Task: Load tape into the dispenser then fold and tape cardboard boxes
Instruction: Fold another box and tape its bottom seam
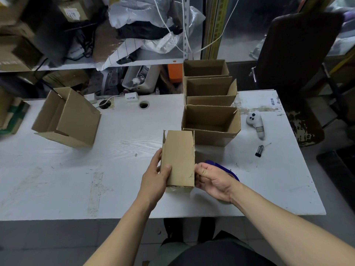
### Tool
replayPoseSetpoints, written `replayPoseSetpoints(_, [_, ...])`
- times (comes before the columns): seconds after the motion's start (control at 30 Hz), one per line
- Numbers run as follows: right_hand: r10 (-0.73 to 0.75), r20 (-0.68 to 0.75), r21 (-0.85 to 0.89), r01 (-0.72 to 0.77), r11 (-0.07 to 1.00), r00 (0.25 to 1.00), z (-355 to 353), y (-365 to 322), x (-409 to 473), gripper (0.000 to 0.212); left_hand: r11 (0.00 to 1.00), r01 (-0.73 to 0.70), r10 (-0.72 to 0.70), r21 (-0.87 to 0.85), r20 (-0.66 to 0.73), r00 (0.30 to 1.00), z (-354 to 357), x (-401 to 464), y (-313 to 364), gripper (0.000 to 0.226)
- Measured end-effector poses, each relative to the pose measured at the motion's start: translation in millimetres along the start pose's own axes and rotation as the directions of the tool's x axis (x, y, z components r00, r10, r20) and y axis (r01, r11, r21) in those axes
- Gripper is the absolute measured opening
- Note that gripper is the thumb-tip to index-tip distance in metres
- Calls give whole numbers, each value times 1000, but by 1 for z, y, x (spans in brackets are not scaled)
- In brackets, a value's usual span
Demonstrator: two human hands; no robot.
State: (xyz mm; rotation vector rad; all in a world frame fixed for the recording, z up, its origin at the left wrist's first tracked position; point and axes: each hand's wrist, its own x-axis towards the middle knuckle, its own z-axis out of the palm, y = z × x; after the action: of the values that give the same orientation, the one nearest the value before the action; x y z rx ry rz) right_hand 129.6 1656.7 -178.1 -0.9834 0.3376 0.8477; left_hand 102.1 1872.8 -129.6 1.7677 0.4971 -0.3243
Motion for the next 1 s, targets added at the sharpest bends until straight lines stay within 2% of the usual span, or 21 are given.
replayPoseSetpoints(0.13, [-31,-28,-58,29,998,999,5,1,0,2,1000,3,-3,17,-23,1000,2,-2,3,55])
replayPoseSetpoints(0.2, [-48,-38,-119,44,992,998,4,1,-3,3,1000,2,-1,20,-21,1000,1,-2,3,54])
replayPoseSetpoints(0.27, [-56,-59,-157,46,986,997,4,1,-6,10,1000,8,-9,-10,-23,1000,-3,0,1,52])
replayPoseSetpoints(0.4, [12,-59,-38,-15,999,998,17,3,-7,27,999,-1,-2,-54,-49,999,-12,-2,-3,46])
replayPoseSetpoints(0.5, [-57,-35,-210,48,977,998,30,5,-6,17,1000,-16,17,7,-84,996,-18,-5,-5,46])
replayPoseSetpoints(0.57, [-91,-49,-330,70,941,995,31,3,-6,19,998,-22,27,54,-95,995,-20,-5,-5,45])
replayPoseSetpoints(0.6, [-124,-74,-435,80,897,989,28,0,-6,20,996,-26,35,84,-101,994,-20,-4,-4,45])
replayPoseSetpoints(0.63, [-180,-112,-586,81,807,977,20,-1,-5,19,993,-30,42,114,-110,993,-20,-5,-3,45])
replayPoseSetpoints(0.67, [-271,-152,-750,67,658,951,11,-4,-4,13,990,-31,47,136,-120,992,-20,-5,-2,45])
replayPoseSetpoints(0.7, [-382,-178,-885,22,466,907,-1,-6,-4,8,990,-29,47,141,-127,991,-18,-6,-2,45])
replayPoseSetpoints(0.73, [-481,-181,-958,-44,283,858,-14,-6,-3,12,990,-25,43,137,-132,990,-17,-7,-1,45])
replayPoseSetpoints(0.77, [-535,-174,-983,-113,146,827,-27,-7,-3,24,991,-20,38,131,-134,990,-16,-7,-1,44])
replayPoseSetpoints(0.83, [-517,-187,-965,-254,-60,835,-53,-10,-3,52,993,-13,29,120,-137,990,-14,-8,0,44])
replayPoseSetpoints(0.9, [-424,-249,-916,-354,-187,871,-73,-13,0,60,992,-19,36,125,-137,990,-14,-7,0,43])
replayPoseSetpoints(1.0, [-318,-335,-891,-407,-200,887,-90,-16,8,33,982,-33,60,188,-140,988,-14,-7,0,45])
